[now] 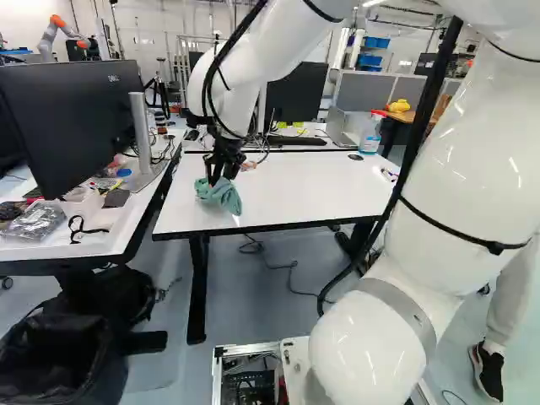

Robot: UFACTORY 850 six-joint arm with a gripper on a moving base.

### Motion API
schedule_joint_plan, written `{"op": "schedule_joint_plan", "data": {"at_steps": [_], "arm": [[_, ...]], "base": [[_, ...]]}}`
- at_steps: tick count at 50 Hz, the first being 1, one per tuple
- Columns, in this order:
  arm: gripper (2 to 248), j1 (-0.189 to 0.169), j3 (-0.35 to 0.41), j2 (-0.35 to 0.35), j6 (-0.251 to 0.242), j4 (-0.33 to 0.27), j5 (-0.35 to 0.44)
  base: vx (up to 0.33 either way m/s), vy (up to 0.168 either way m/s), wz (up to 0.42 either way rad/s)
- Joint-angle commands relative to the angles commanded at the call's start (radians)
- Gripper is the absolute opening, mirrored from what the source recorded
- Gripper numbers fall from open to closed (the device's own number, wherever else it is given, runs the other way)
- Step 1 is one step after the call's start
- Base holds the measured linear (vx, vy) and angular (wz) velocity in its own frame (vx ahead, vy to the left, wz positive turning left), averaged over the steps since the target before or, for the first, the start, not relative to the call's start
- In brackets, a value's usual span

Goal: Clean the table with the green towel

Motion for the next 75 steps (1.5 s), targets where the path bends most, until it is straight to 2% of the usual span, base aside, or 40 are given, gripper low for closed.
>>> {"op": "schedule_joint_plan", "data": {"at_steps": [12,38,61,75], "arm": [[47,0.045,0.022,0.021,0.000,0.000,0.000],[47,0.044,0.023,0.026,0.000,0.000,0.000],[47,-0.041,0.063,0.131,0.000,0.000,0.000],[47,-0.100,0.087,0.157,0.000,0.000,0.000]], "base": [[0.000,0.000,0.000],[0.000,0.000,0.000],[0.000,0.000,0.000],[0.000,0.000,0.000]]}}
